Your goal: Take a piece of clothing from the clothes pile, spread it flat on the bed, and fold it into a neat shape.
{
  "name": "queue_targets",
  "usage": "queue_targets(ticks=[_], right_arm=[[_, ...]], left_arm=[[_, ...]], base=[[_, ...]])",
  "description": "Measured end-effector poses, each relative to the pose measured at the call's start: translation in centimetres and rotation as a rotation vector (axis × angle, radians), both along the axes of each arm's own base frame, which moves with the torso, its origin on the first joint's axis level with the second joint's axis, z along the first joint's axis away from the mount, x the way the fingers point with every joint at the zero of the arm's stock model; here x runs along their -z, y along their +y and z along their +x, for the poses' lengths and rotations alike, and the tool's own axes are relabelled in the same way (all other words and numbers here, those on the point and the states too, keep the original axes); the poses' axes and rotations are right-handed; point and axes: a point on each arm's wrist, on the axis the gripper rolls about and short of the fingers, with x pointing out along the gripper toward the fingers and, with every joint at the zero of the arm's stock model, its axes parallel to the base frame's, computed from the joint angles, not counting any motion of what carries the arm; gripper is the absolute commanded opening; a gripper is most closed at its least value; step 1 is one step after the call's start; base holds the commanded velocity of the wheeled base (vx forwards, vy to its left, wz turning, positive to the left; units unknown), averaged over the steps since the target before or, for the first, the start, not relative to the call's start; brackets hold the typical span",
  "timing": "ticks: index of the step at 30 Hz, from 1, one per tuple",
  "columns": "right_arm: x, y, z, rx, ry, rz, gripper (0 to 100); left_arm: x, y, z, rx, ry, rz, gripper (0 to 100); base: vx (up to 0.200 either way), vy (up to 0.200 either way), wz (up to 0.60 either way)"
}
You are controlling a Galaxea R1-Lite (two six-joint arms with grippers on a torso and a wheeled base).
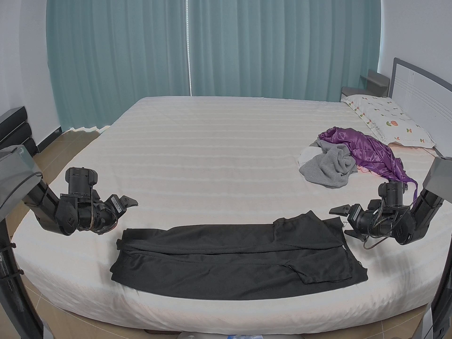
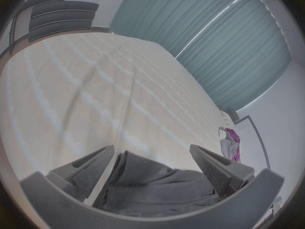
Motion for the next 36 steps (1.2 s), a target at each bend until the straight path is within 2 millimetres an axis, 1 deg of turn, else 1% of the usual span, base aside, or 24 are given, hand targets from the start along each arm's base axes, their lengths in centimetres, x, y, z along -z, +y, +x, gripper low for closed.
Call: queue_targets(ticks=[6, 11, 18, 26, 35, 36], right_arm=[[1.3, -1.1, 0.8, 0.012, 0.029, 0.038, 100], [2.0, -1.6, 0.8, 0.008, 0.048, 0.06, 100], [2.4, -1.7, 0.7, 0.011, 0.058, 0.063, 100], [2.5, -1.7, 0.5, 0.009, 0.066, 0.062, 100], [2.7, -1.3, 0.5, 0.008, 0.073, 0.057, 100], [2.7, -1.3, 0.5, 0.008, 0.074, 0.056, 100]], left_arm=[[2.1, -0.9, 2.5, 0.032, 0.014, 0.011, 100], [3.7, -1.9, 3.3, 0.05, 0.038, 0.024, 100], [4.9, -2.0, 3.2, 0.039, 0.069, 0.04, 100], [5.0, -1.6, 2.8, 0.023, 0.086, 0.038, 100], [5.2, -1.5, 2.6, 0.021, 0.096, 0.039, 100], [5.2, -1.5, 2.6, 0.021, 0.098, 0.039, 0]], base=[[0.0, 0.0, 0.0], [0.0, 0.0, 0.0], [0.0, 0.0, 0.0], [0.0, 0.0, 0.0], [0.0, 0.0, 0.0], [0.0, 0.0, 0.0]])
